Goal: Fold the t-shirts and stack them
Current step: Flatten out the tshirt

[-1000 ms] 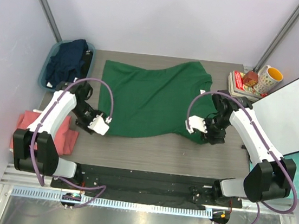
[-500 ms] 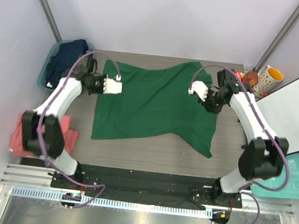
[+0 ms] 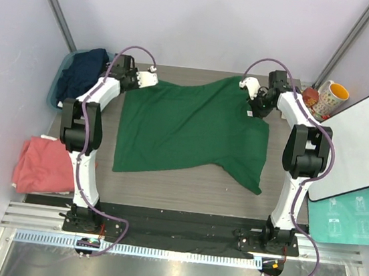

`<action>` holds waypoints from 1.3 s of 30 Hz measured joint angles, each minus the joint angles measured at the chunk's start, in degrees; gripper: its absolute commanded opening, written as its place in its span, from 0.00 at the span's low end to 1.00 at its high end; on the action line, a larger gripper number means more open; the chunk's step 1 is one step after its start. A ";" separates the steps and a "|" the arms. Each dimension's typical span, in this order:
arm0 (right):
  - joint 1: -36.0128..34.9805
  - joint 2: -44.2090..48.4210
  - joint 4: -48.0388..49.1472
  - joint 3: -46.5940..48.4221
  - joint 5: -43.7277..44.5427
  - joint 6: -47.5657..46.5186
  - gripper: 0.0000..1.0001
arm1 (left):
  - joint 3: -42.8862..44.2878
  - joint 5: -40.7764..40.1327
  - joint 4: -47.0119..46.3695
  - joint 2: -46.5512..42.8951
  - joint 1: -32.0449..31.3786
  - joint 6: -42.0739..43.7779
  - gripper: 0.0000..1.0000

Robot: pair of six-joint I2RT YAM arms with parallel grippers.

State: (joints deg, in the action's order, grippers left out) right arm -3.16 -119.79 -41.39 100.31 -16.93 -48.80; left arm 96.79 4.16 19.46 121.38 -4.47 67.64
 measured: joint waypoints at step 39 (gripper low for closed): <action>-0.35 3.06 -1.75 -15.52 2.58 -7.76 0.01 | 14.23 -5.70 13.07 15.08 -4.28 -1.97 0.00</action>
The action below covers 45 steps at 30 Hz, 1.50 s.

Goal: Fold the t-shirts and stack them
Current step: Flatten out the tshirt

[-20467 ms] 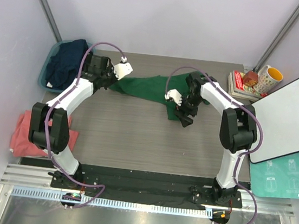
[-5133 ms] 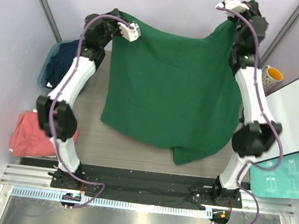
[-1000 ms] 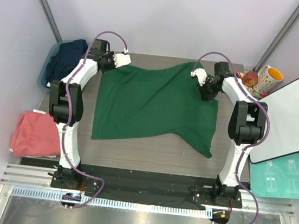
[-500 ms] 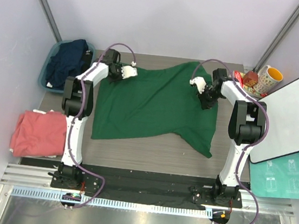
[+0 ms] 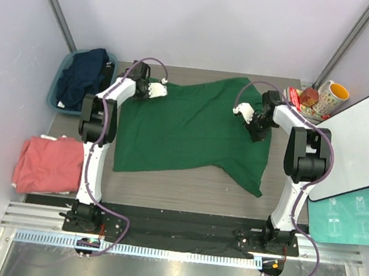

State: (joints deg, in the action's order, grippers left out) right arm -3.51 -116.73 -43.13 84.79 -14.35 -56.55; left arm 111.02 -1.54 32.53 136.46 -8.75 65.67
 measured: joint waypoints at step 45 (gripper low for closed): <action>-0.13 -26.73 11.89 40.39 3.48 13.64 0.01 | -0.42 5.86 -11.15 -0.68 -0.90 -7.87 0.00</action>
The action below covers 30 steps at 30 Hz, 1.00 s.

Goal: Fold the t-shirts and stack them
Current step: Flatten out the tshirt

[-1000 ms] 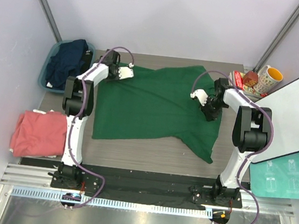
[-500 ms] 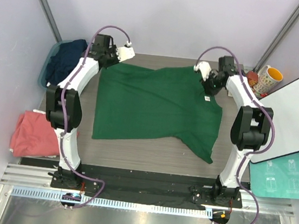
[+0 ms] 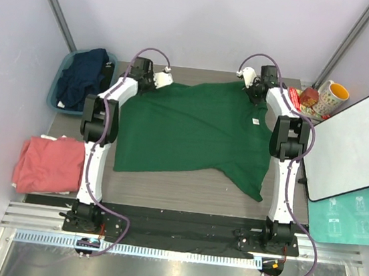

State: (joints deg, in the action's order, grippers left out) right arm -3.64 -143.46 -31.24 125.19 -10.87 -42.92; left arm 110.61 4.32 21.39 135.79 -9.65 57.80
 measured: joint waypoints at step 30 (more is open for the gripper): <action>-0.04 4.31 6.23 -9.86 2.32 -2.71 0.01 | 19.93 4.61 -0.79 15.15 0.00 1.11 0.00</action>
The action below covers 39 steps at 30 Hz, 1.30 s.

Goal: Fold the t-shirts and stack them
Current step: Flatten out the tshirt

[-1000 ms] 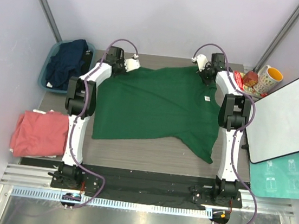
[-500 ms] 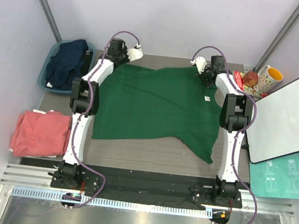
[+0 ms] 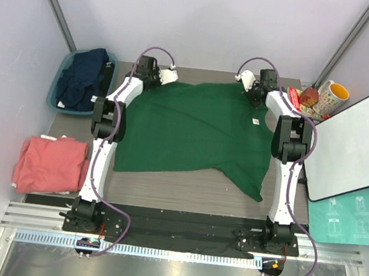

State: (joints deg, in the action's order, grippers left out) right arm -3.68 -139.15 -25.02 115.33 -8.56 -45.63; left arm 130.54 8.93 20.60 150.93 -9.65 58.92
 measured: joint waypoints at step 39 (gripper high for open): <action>-0.74 7.43 7.23 -8.07 7.74 3.67 0.09 | -29.51 -7.26 -19.47 -22.34 -2.08 -1.55 0.12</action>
State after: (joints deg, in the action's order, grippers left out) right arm -4.43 -131.72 -17.78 107.26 -0.82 -41.95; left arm 101.03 1.67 1.13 128.60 -11.73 57.36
